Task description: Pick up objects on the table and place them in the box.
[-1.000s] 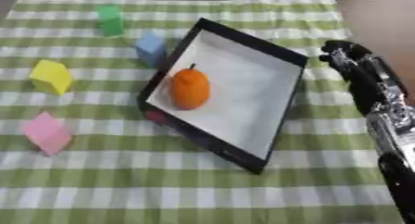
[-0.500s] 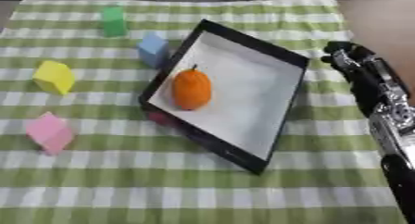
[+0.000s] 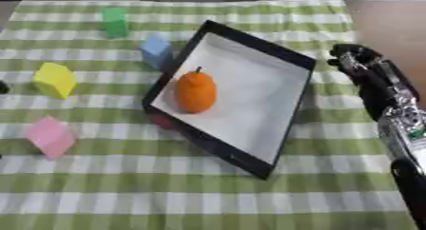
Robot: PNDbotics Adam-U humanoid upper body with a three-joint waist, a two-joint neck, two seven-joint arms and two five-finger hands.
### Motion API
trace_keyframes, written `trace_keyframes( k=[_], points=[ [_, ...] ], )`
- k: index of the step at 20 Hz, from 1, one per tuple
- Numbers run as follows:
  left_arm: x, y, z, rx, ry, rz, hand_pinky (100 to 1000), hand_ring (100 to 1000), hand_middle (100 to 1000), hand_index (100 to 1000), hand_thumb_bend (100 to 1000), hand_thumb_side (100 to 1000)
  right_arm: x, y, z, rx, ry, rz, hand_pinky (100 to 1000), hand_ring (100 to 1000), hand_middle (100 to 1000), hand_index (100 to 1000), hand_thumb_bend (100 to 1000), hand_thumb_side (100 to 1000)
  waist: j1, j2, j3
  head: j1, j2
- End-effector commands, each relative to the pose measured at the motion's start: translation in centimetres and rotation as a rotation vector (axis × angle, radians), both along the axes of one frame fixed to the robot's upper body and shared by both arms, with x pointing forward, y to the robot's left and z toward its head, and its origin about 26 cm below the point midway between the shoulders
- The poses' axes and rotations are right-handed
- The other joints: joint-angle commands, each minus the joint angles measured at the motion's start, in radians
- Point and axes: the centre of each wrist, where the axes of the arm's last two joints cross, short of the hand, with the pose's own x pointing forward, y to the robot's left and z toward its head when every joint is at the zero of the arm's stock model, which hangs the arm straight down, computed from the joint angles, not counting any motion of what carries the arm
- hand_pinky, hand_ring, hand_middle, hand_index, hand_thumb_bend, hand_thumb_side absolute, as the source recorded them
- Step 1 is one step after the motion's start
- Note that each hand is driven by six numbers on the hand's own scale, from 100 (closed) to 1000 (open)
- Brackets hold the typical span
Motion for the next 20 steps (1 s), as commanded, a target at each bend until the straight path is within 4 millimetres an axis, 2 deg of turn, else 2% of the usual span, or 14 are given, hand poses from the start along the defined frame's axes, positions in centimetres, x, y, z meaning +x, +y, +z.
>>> trace_keyframes(
  k=[1,8,10,15,20],
  points=[
    [-0.1,-0.4,1.2,0.070,-0.003,-0.032,813,786,800,856,539,420,0.0,-0.5,0.9,-0.038,-0.020,0.005,974,789,734,749,136,475,0.016,-0.033,-0.002,0.002,-0.003],
    [0.8,-1.5,1.4,0.105,0.013,-0.089,813,789,806,863,552,301,0.0,-0.4,0.9,-0.040,-0.015,0.009,974,789,734,749,136,476,0.019,-0.033,-0.005,0.006,-0.003],
    [1.2,-1.7,1.4,0.116,0.018,-0.097,812,791,805,863,555,203,0.0,-0.4,0.8,-0.040,-0.014,0.012,974,789,734,749,136,476,0.019,-0.033,-0.006,0.007,-0.003],
    [2.6,-1.7,1.2,0.160,0.003,-0.106,813,795,800,857,574,102,0.0,-0.4,0.7,-0.039,-0.011,0.013,974,789,734,749,135,476,0.019,-0.034,-0.006,0.008,-0.003],
    [4.0,-1.1,0.2,0.190,0.019,-0.111,819,800,798,849,581,100,0.0,-0.4,0.7,-0.038,-0.009,0.010,974,790,734,749,135,476,0.019,-0.033,-0.008,0.012,-0.003]
  ],
)
